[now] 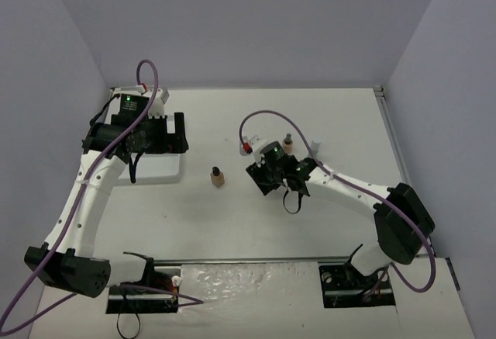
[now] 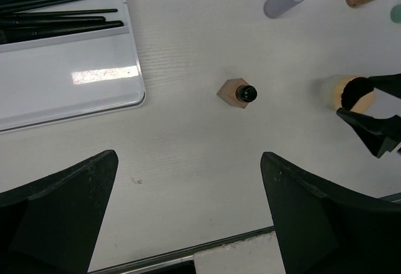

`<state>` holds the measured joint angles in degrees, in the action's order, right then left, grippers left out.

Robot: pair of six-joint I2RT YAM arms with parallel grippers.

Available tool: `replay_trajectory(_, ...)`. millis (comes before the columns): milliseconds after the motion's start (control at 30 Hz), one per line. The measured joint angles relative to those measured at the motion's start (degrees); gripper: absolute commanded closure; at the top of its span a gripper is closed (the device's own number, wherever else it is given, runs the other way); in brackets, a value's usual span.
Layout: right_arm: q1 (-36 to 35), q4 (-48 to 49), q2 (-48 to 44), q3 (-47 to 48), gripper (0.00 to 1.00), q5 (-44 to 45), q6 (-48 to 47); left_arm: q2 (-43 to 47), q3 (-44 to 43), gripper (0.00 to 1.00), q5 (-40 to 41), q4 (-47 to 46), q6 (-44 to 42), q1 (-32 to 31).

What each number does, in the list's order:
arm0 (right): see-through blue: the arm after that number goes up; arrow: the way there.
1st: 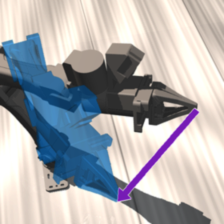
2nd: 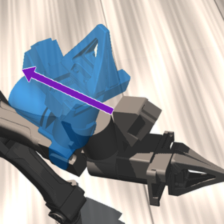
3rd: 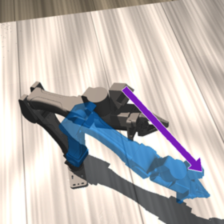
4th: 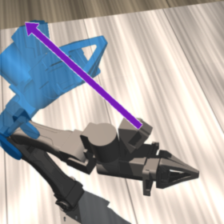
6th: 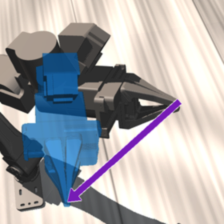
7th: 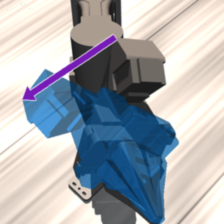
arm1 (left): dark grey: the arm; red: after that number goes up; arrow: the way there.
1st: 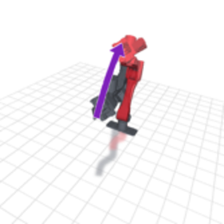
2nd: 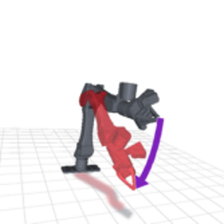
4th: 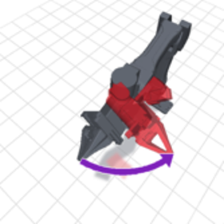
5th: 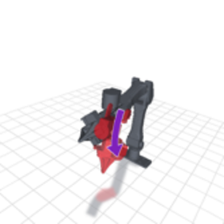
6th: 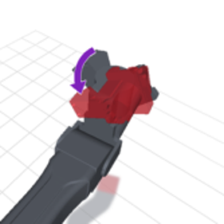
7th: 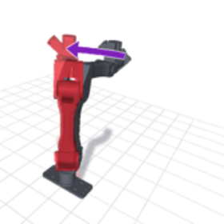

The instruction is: Organize the makeup

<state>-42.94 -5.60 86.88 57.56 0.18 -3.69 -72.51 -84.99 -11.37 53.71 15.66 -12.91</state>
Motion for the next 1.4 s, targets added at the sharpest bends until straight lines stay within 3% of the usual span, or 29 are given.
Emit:
replay_trajectory(233, -4.11, 10.28, -0.99, -11.13, 1.0, 4.41, 5.39, -0.2, 0.0, 0.03, 1.34, 0.0, 0.08, -2.98)
replay_trajectory(367, -4.58, 15.48, -0.99, -14.91, 0.95, 5.82, 7.63, -0.2, 0.0, 0.03, 2.31, -0.03, 0.45, -5.66)
replay_trajectory(467, -4.68, 17.81, -0.97, -16.16, 0.88, 6.54, 8.63, -0.2, 0.03, 0.03, 2.78, -0.17, 0.86, -7.45)
replay_trajectory(767, -5.15, 19.4, -0.97, -16.33, 0.31, 7.52, 9.68, -0.3, 0.48, 0.03, 4.12, -0.67, 1.67, -9.65)
replay_trajectory(933, -5.15, 19.64, -1.03, -16.33, 0.16, 7.67, 9.74, -0.75, 0.48, 0.03, 4.59, -0.9, 2.07, -11.32)
replay_trajectory(1133, -5.15, 18.28, -3.11, -16.17, 0.07, 8.02, 9.71, -1.66, 0.48, 0.03, 5.44, -1.07, 2.6, -13.01)
replay_trajectory(1400, -4.25, 11.3, -19.8, -13.98, 0.0, 14.18, 9.98, -5.44, -1.04, 0.03, 8.01, -1.36, 3.32, -20.69)
